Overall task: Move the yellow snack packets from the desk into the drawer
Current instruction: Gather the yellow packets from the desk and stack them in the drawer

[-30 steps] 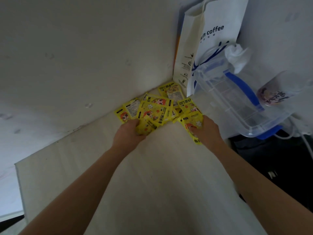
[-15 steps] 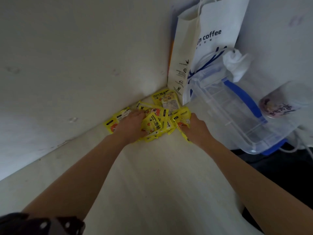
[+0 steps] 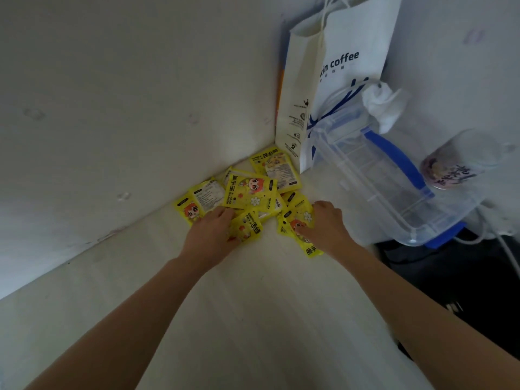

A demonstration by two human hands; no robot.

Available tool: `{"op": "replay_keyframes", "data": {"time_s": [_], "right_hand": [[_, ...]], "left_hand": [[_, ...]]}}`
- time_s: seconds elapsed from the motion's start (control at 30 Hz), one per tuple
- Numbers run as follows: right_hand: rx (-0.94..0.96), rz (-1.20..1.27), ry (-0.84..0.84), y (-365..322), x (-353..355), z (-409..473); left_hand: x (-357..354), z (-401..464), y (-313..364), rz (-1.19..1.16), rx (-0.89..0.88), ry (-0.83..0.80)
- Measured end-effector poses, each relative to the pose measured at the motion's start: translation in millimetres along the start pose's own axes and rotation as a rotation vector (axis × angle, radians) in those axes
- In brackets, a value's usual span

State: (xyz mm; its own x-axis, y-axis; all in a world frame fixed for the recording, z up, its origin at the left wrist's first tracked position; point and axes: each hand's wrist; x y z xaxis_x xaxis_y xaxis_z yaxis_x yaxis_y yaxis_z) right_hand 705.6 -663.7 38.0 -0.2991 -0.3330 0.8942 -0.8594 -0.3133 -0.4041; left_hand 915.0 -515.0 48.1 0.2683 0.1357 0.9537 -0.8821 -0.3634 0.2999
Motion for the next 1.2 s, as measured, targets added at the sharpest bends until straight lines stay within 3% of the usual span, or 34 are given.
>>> {"op": "replay_keyframes", "data": {"time_s": [0.33, 0.57, 0.73, 1.0, 1.2], "right_hand": [[0.092, -0.235, 0.002, -1.6, 5.5, -4.0], [0.010, -0.071, -0.112, 2.4, 6.1, -17.5], [-0.113, 0.049, -0.124, 5.0, 7.9, -39.7], [-0.264, 0.424, -0.009, 13.4, 10.4, -121.2], [-0.327, 0.578, 0.040, 13.3, 11.7, -194.3]], "left_hand": [[4.4, -24.9, -3.7, -0.221, 0.341, -0.054], [4.4, -39.3, -5.2, -0.346, 0.537, -0.084], [5.9, -64.9, -1.9, -0.691, 0.786, -0.061], [7.5, -149.4, 15.4, -1.042, 1.047, 0.015], [16.6, -217.5, 37.0, -1.169, 1.107, 0.055]]}}
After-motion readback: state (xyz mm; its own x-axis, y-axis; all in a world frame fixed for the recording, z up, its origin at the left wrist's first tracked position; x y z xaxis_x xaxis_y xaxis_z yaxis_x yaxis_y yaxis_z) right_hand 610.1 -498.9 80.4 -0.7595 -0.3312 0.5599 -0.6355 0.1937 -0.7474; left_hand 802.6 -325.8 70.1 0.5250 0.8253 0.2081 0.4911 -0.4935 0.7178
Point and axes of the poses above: each hand's wrist, its own z-axis towards the middle knuckle, its own x-axis out of the back of the hand, y = z × x, and after that the axes turned 12 degrees about y, right-handed
